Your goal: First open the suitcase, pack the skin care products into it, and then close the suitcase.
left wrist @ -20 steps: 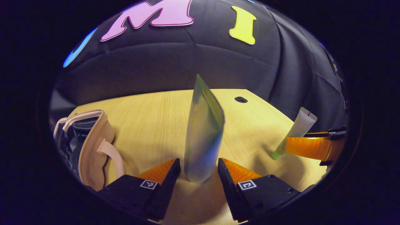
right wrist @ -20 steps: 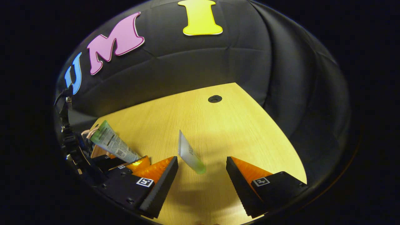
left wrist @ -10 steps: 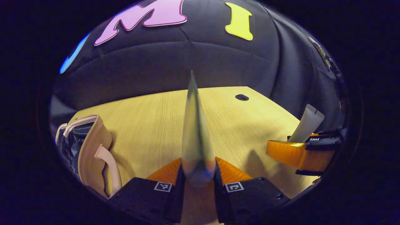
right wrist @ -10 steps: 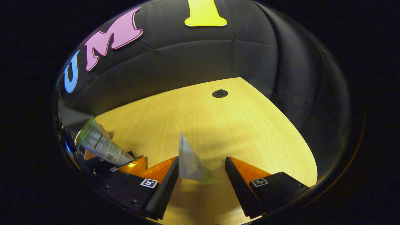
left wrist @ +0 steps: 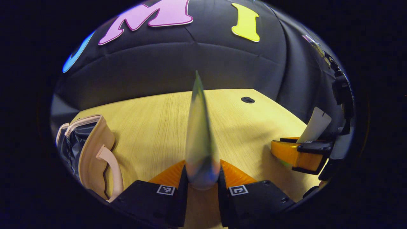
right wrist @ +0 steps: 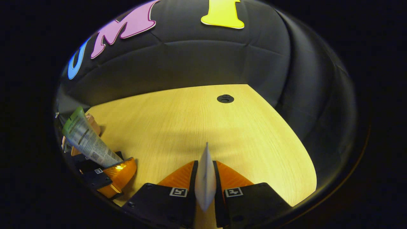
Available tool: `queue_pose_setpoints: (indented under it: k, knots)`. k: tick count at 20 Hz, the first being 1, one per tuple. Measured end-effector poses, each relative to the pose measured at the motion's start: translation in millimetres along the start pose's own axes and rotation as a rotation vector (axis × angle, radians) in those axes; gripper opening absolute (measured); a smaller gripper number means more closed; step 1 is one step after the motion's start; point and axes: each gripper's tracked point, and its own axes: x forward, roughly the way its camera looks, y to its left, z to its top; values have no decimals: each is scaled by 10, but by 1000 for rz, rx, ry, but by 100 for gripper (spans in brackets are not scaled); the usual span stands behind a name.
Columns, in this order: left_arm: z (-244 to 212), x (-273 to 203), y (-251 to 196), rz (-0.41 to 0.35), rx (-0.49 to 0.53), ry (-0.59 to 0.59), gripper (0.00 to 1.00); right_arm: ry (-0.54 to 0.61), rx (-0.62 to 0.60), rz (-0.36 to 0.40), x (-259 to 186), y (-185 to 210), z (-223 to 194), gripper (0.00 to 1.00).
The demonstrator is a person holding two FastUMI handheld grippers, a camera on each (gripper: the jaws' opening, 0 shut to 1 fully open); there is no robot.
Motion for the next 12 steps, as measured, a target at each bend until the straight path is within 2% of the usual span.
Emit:
queue_pose_setpoints:
  k: [2,3,4,8,9,10,12]
  knots:
    - [22,-36,2,-9,-8,-17,47,10,2,14,-88,30,-9,24]
    - [34,-67,9,-9,-17,-21,46,4,-5,14,-164,21,27,18]
    - [71,-112,13,-12,-23,-37,46,-12,-15,10,-251,20,85,24]
    - [291,-485,106,-27,-28,-99,46,-43,-58,18,-660,133,250,24]
    - [365,-641,154,-30,-32,-115,49,-53,-72,29,-808,210,297,24]
    - [422,-822,228,-30,-34,-125,43,-62,-94,38,-934,289,341,24]
    - [493,-1239,492,-20,-43,-135,46,-83,-140,71,-1205,506,417,24]
